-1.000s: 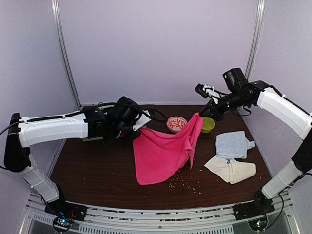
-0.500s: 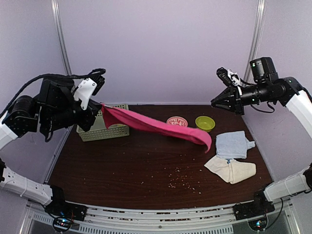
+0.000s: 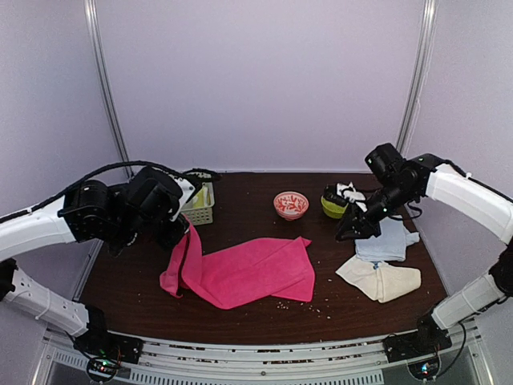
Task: Roll the towels
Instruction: Pick up the towel from the center of the board.
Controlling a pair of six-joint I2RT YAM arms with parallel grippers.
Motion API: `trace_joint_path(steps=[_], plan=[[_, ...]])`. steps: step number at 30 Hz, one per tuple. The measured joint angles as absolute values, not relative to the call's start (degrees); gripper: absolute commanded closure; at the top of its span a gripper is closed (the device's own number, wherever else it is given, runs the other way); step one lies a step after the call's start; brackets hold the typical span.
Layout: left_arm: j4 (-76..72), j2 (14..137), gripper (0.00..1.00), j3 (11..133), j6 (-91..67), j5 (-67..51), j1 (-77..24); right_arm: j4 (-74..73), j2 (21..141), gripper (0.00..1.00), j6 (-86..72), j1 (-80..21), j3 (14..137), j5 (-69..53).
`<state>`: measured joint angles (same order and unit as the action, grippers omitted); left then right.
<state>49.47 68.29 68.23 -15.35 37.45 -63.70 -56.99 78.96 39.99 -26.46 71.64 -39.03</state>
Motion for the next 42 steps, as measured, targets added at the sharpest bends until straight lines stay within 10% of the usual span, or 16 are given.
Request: trace_joint_path(steps=[14, 31, 42], plan=[[47.81, 70.41, 1.00, 59.70, -21.19, 32.75, -52.10, -47.77, 85.08, 0.73, 48.12, -48.47, 56.60, -26.50], [47.57, 73.54, 1.00, 58.08, -22.48, 29.87, -50.98, -38.02, 98.00, 0.70, 46.06, -52.42, 56.62, -20.10], [47.24, 73.54, 1.00, 57.74, -22.48, 29.69, -50.52, -35.55, 99.68, 0.96, 42.09, -52.73, 58.17, -14.63]])
